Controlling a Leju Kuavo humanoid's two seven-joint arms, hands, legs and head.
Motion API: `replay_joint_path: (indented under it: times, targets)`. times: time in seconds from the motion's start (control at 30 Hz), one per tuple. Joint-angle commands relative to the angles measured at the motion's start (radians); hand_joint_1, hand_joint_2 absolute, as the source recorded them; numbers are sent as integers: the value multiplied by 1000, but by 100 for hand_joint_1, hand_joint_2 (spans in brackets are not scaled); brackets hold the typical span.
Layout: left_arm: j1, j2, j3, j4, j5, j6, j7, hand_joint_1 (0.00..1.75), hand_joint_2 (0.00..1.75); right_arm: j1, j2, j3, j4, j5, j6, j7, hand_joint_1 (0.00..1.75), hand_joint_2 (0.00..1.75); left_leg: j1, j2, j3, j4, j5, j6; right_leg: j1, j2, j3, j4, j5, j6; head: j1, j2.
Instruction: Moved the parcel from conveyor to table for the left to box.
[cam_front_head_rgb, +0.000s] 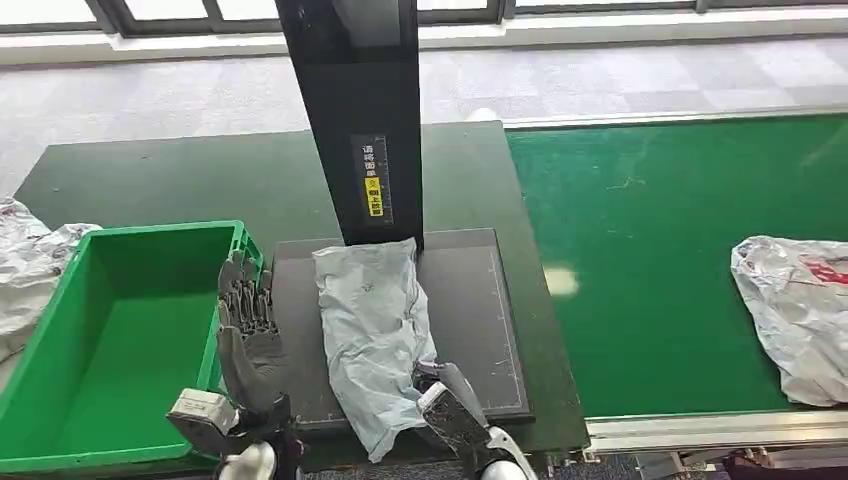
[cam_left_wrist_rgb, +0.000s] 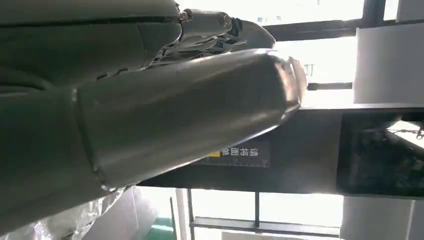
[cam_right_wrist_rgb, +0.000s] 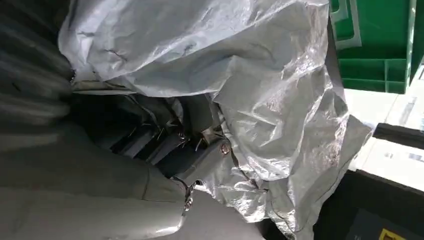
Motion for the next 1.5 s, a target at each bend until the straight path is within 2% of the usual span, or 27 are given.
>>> replay_joint_path:
  times: [0.03,0.17,0.43,0.7,0.73,1.07,1.13,1.23,1.3,1.4,1.43,1.5]
  targets:
    - [-116,13,11,135,39,31,-19,0,0,72,-62,25,-172,-101,3,-26,0,175,1,0,1,-1,1,1,1,-3,2,-2,1,-1,0,0]
    - [-112,26,-6,154,21,33,-7,0,0,127,-83,2,-277,-64,-54,-9,0,175,0,-1,2,-1,0,1,0,-4,2,-2,0,0,0,0]
    - [-112,14,1,134,37,24,-19,0,0,191,-87,-53,-404,-32,-65,-4,0,175,0,0,3,-2,0,2,1,-6,4,-3,0,-1,0,0]
    - [-121,21,-19,150,10,3,-19,0,0,221,-78,-91,-425,1,-93,15,0,175,0,0,1,-1,0,1,0,-3,1,-2,0,0,0,0]
    - [-125,22,-18,160,13,4,-19,0,0,225,-76,-97,-431,1,-97,15,0,0,0,-1,1,-1,0,1,1,-4,2,-2,0,0,0,0]
    - [-127,19,-13,168,16,15,-19,0,0,240,-65,-128,-461,-7,-120,4,0,0,-1,0,1,-1,0,1,0,-2,1,-1,0,0,0,0]
    - [-110,12,-12,152,17,29,-19,0,0,248,-48,-153,-480,26,-178,6,0,0,0,0,1,-1,0,1,0,-3,1,-1,0,0,0,0]
    - [-60,2,-12,94,3,43,-7,0,0,256,-25,-185,-510,162,-343,44,0,0,0,1,2,-1,0,1,0,-2,1,-1,0,0,0,0]
    - [-43,3,-14,74,-3,45,0,0,0,272,-6,-207,-538,295,-497,62,0,0,-1,1,1,-1,0,1,0,-2,1,-1,0,0,0,0]
    - [-35,1,-15,64,-5,52,3,0,0,282,4,-191,-547,410,-664,86,0,0,-1,2,1,0,-1,1,0,-2,1,-1,-1,0,0,0]
    - [-33,-2,-15,60,-5,55,2,0,0,285,42,-229,-582,500,-684,70,0,0,0,2,1,0,-1,1,0,-1,1,-1,-1,0,0,0]
    - [-31,-5,-15,50,-6,61,3,0,0,286,101,-274,-606,547,-684,10,0,0,0,2,0,0,-1,1,0,-1,0,0,0,0,0,0]
